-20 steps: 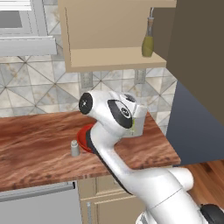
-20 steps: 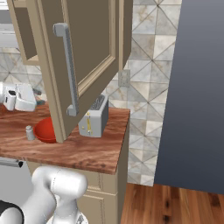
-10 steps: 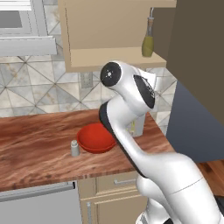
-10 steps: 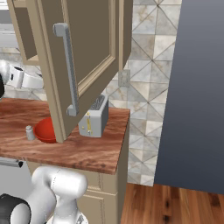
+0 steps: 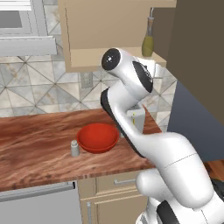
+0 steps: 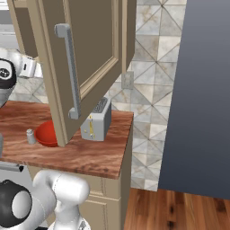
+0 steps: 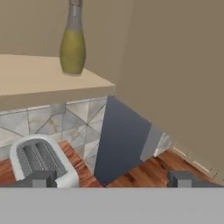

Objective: Retrieve the bottle and the shaker from the cabinet and place them next to the mixing bowl on the counter. Then add garlic from the fridge to the mixing bowl.

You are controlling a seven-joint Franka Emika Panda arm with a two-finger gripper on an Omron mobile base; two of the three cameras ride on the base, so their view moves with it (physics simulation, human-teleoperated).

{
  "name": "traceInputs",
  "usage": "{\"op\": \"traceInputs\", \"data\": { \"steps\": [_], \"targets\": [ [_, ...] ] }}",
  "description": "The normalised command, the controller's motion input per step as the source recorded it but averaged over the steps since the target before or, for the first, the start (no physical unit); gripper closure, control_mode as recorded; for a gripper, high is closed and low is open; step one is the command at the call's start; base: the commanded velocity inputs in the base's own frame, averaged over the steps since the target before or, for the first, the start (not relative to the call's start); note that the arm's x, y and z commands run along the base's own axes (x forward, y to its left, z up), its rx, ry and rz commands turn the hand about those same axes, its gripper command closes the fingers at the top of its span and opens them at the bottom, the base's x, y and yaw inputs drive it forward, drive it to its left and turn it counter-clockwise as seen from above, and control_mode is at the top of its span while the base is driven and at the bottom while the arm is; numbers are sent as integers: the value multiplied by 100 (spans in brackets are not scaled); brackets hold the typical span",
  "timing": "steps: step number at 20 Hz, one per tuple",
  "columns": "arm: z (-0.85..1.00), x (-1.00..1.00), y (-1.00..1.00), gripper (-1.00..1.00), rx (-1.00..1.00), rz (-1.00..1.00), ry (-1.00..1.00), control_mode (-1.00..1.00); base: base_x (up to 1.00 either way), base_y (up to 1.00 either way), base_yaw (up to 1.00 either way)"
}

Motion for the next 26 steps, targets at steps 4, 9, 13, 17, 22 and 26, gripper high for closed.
{"op": "traceInputs", "data": {
  "steps": [4,9,13,17,22,26],
  "targets": [
    [36,17,-18,-100,-10,3,-6,-100,0,0,0],
    [33,8,-39,-100,-1,0,-13,-100,0,0,0],
    [18,65,-28,-100,18,-4,-7,-100,0,0,0],
    [21,53,0,-100,0,-3,15,-100,0,0,0],
    [13,38,-9,-100,0,-2,13,-100,0,0,0],
    [-2,39,-2,-100,-6,-16,4,-100,0,0,0]
  ]
}}
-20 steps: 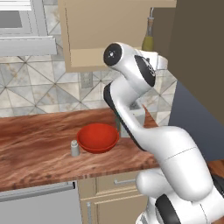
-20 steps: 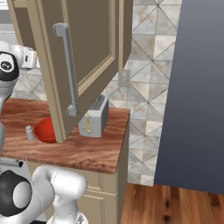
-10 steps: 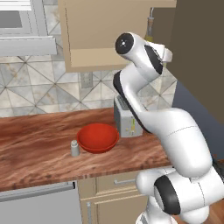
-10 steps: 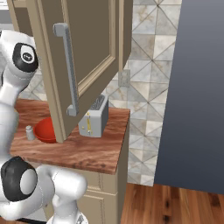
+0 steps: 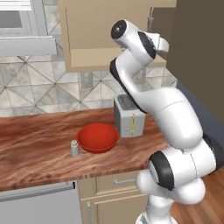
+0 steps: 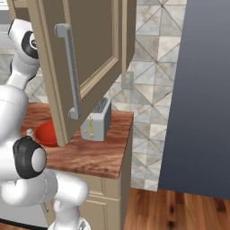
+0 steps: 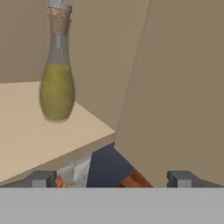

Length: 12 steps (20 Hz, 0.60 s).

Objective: Retrieve the bottle and the shaker from the cabinet and place them next to the mixing bowl on the counter. Then add garlic from the fridge to the mixing bowl.

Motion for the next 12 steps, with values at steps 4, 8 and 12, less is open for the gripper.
{"op": "traceInputs", "data": {
  "steps": [4,8,12],
  "targets": [
    [-17,33,-23,-100,0,-20,0,-100,0,0,0],
    [0,22,-19,-100,0,-15,0,-100,0,0,0],
    [0,19,-21,-100,0,-1,0,-100,0,0,0]
  ]
}}
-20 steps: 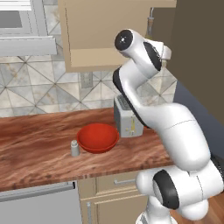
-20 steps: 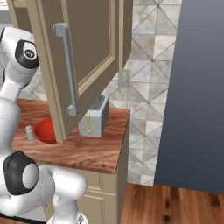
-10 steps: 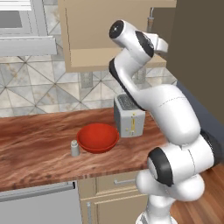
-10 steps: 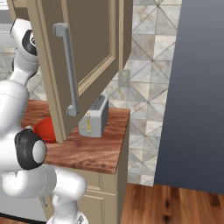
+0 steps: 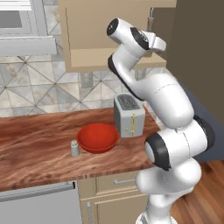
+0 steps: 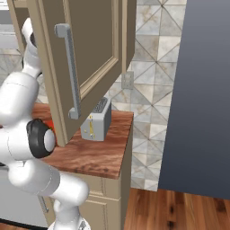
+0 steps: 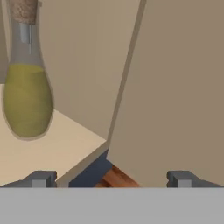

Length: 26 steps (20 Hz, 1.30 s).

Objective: Retrieve the bottle and the shaker from the cabinet and place them next to the mixing bowl on the counter. Then add garlic from the fridge to the mixing bowl.

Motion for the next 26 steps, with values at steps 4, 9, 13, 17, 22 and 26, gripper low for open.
{"op": "traceInputs", "data": {
  "steps": [4,9,13,17,22,26],
  "targets": [
    [0,12,-24,-100,0,0,0,-100,0,0,0],
    [0,35,-5,-100,0,0,0,-100,0,0,0],
    [0,35,0,-100,0,3,0,-100,0,0,0],
    [-2,48,4,-100,0,0,0,-100,0,0,0],
    [0,51,0,-100,0,0,0,-100,0,0,0],
    [0,58,0,-100,0,0,0,-100,0,0,0]
  ]
}}
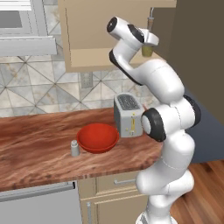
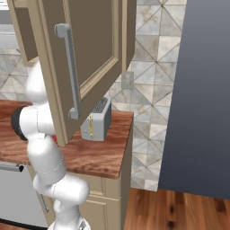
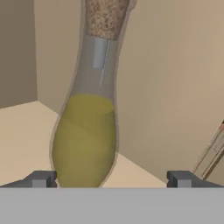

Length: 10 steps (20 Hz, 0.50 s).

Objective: Retrieve the bottle and the shaker from the cabinet and place them next to the mixing bowl on the counter. Then add garlic from the fridge to the mixing bowl.

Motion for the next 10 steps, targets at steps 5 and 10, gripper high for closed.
{"op": "traceInputs", "data": {
  "steps": [5,10],
  "targets": [
    [0,47,-1,-100,0,0,0,-100,0,0,0],
    [0,23,-23,-100,0,0,0,-100,0,0,0]
  ]
}}
